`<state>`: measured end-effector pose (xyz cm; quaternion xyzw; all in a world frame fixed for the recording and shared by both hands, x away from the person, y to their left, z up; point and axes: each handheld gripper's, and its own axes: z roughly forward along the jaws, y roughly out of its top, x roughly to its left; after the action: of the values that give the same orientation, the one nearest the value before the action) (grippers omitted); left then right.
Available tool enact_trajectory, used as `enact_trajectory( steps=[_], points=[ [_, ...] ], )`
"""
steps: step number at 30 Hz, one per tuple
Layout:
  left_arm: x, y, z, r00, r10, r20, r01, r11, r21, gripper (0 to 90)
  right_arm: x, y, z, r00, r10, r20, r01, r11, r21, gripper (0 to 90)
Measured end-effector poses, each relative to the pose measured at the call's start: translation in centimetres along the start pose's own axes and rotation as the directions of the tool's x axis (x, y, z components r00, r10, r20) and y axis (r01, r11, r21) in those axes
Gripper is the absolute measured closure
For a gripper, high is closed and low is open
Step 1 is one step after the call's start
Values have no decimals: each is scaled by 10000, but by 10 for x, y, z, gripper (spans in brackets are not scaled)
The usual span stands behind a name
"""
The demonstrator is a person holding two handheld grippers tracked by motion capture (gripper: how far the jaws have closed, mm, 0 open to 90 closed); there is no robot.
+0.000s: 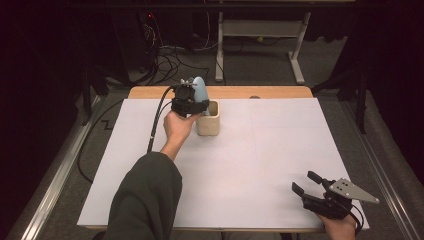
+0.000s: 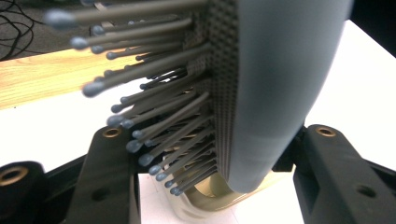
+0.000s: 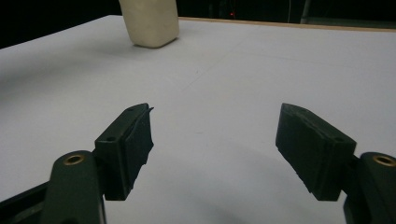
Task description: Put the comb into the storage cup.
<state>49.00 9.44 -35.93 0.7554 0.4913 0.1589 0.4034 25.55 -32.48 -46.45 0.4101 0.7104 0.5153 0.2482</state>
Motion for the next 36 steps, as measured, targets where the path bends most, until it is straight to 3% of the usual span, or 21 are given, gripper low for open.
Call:
enact_trajectory(
  steps=[10, 20, 36],
  points=[
    [3, 0, -6, 9991, 333, -270, -335, 9994, -79, 393, 1, 0, 1, 10000, -9, -38, 9, 10000, 19, 274],
    [8, -1, -11, 9986, 502, -159, -501, 9987, 97, 287, 2, 0, 1, 10000, -46, -23, 46, 10000, 15, 274],
    [17, -10, -28, 9984, 498, -273, -504, 9985, -223, 270, 2, 1, 2, 10000, -45, -20, 45, 10000, 22, 275]
  ],
)
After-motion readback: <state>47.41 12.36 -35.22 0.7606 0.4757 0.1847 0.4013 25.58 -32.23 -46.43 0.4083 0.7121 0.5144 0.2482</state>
